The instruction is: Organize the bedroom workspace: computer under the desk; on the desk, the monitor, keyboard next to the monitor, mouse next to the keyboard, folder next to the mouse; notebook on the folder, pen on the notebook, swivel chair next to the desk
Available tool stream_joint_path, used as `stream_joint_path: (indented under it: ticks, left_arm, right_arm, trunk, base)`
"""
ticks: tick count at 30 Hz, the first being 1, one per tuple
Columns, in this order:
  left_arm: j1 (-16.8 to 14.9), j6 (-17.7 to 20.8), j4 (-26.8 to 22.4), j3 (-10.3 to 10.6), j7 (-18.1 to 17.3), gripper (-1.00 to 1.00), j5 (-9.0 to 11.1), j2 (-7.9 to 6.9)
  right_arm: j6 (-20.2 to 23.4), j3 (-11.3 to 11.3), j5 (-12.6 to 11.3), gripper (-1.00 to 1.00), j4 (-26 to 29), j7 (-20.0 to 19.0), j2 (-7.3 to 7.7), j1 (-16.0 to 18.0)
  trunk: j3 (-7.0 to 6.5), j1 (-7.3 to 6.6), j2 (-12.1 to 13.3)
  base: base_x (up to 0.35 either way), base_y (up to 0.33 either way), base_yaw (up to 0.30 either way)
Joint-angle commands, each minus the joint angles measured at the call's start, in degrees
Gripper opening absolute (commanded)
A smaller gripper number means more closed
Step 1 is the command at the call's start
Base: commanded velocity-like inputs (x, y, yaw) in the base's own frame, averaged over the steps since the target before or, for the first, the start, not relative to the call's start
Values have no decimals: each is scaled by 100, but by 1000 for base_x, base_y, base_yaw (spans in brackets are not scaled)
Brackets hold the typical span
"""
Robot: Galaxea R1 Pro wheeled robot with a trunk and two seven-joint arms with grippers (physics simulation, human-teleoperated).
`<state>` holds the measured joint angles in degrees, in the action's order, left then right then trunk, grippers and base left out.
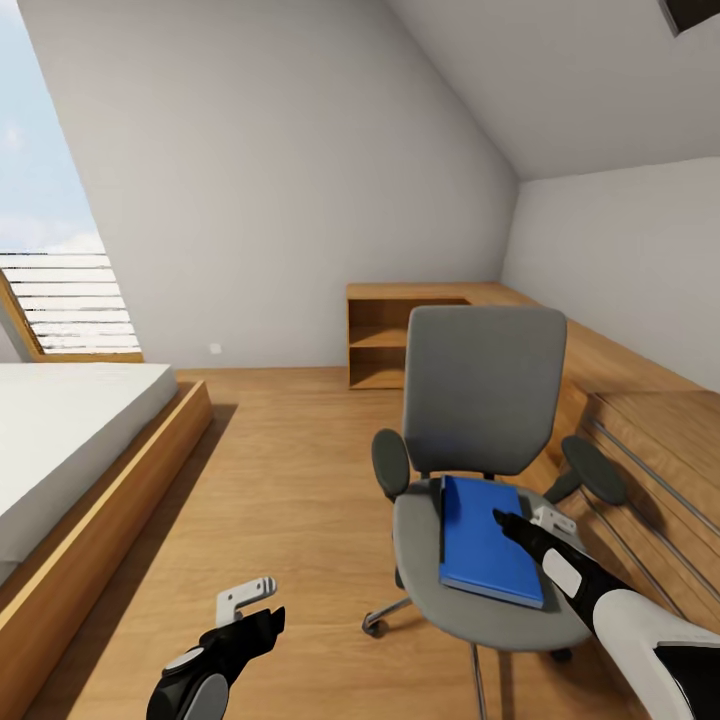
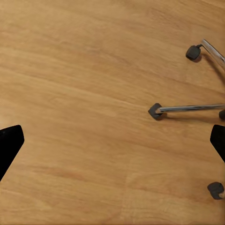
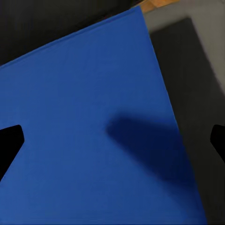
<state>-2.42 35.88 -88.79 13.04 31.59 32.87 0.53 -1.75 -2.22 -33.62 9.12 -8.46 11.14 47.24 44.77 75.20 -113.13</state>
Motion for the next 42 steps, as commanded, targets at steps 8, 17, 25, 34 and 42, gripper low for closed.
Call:
stream_joint_path:
  ticks: [8,17,25,34,42]
  left_arm:
    - [-4,7,15,11,51,100,61,0]
    - [-4,7,39,14,46,100,60,0]
    - [-4,7,45,14,41,100,58,5]
    - [-4,7,54,23,24,100,61,8]
    - [-4,0,55,144,31,100,61,7]
  right_arm:
    - [-18,-24,-48,100,9,-24,9,5]
    - [-18,-17,-48,100,11,-25,21,5]
    - [-13,-9,-48,100,11,17,28,5]
    - [-10,-11,-48,100,11,354,29,5]
    - [-10,-19,-48,100,17,569,29,5]
  trunk:
    - [5,0,-3]
    - [5,0,-3]
    - [5,0,-3]
    - [5,0,-3]
    - [5,0,-3]
  base:
    - [145,0,0]
    - [135,0,0]
    - [93,0,0]
    - [102,0,0]
    - [43,0,0]
